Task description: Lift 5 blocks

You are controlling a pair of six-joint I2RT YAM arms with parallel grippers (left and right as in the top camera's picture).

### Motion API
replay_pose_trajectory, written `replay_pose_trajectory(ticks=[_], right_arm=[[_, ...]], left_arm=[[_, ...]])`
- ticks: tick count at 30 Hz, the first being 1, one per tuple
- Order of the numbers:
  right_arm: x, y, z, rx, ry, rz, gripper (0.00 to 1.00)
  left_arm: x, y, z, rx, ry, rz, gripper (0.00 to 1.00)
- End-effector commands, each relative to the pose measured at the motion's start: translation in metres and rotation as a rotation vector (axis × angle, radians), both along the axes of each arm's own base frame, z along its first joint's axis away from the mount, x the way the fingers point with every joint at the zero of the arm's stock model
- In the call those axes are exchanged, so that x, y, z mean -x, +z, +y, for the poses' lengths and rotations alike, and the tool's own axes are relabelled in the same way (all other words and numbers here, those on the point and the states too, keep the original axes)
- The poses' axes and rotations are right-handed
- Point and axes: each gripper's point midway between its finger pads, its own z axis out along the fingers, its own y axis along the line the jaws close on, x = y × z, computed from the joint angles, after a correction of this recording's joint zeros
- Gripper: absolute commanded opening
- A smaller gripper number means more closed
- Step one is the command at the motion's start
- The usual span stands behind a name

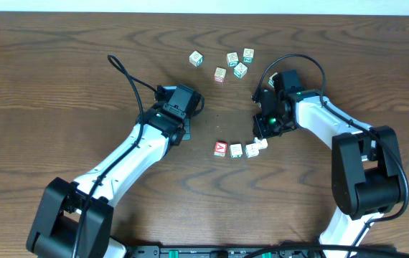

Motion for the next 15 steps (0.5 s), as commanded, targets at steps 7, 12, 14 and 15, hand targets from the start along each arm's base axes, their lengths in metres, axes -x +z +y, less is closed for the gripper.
replay_pose_trajectory(ticks=[7,12,14,15], right_arm=[[0.023,-0.023,-0.017,0.116,-0.015,0.089,0.01],[0.020,-0.026,-0.027,0.169,-0.065,0.084,0.01],[0.014,-0.027,-0.033,0.203,-0.091,0.063,0.01],[0.010,-0.027,-0.036,0.218,-0.105,0.051,0.01]], left_arm=[[0.002,0.000,0.006,-0.024,0.002,-0.001,0.08],[0.003,-0.002,0.001,0.001,-0.008,0.012,0.08],[0.003,-0.002,0.001,0.001,-0.008,0.012,0.08],[0.003,-0.002,0.001,0.000,-0.008,0.012,0.08]])
